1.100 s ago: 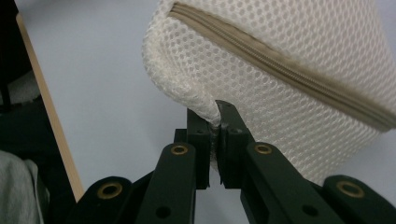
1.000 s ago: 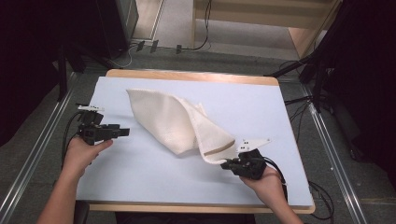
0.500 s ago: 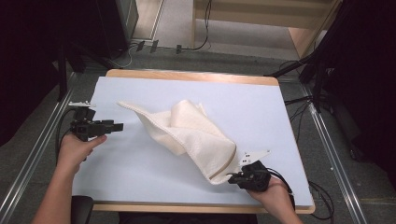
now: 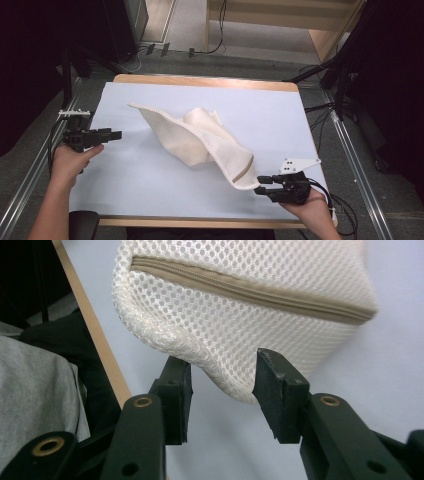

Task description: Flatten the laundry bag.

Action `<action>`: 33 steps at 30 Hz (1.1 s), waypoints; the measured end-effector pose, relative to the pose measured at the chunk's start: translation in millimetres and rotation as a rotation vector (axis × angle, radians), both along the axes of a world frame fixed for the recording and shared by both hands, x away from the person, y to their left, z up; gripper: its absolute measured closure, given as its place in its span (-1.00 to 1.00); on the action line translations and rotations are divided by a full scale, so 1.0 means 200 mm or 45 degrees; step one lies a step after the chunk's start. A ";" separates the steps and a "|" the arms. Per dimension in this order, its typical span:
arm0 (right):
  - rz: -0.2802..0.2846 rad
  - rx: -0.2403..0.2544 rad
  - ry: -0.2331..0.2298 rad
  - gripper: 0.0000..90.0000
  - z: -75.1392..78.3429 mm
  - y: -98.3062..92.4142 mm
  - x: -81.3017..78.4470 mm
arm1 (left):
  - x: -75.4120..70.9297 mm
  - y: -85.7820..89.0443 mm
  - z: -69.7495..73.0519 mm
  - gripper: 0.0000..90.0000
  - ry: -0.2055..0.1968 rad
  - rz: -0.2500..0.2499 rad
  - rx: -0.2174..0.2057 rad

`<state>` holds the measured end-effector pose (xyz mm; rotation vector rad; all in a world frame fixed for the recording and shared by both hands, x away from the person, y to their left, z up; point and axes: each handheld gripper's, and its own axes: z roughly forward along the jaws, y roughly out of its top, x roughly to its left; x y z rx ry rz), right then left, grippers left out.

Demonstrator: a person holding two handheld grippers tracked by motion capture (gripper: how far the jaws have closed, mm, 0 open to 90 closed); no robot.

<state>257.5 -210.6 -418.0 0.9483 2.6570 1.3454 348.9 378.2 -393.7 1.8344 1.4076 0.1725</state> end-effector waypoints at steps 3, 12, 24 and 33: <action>-0.025 0.018 0.007 0.32 0.03 -0.06 0.02 | 0.00 -0.01 0.00 -0.09 0.005 -0.006 0.005; -0.082 0.065 -0.019 0.27 0.12 -0.26 0.11 | -0.01 -0.01 0.00 -0.10 0.008 -0.008 0.013; -0.114 0.034 -0.089 0.27 0.12 -0.01 0.45 | -0.02 -0.02 -0.01 -0.10 0.009 -0.019 0.030; -0.142 0.002 -0.093 0.27 0.08 0.21 0.69 | -0.03 -0.03 -0.01 -0.10 0.012 -0.030 0.041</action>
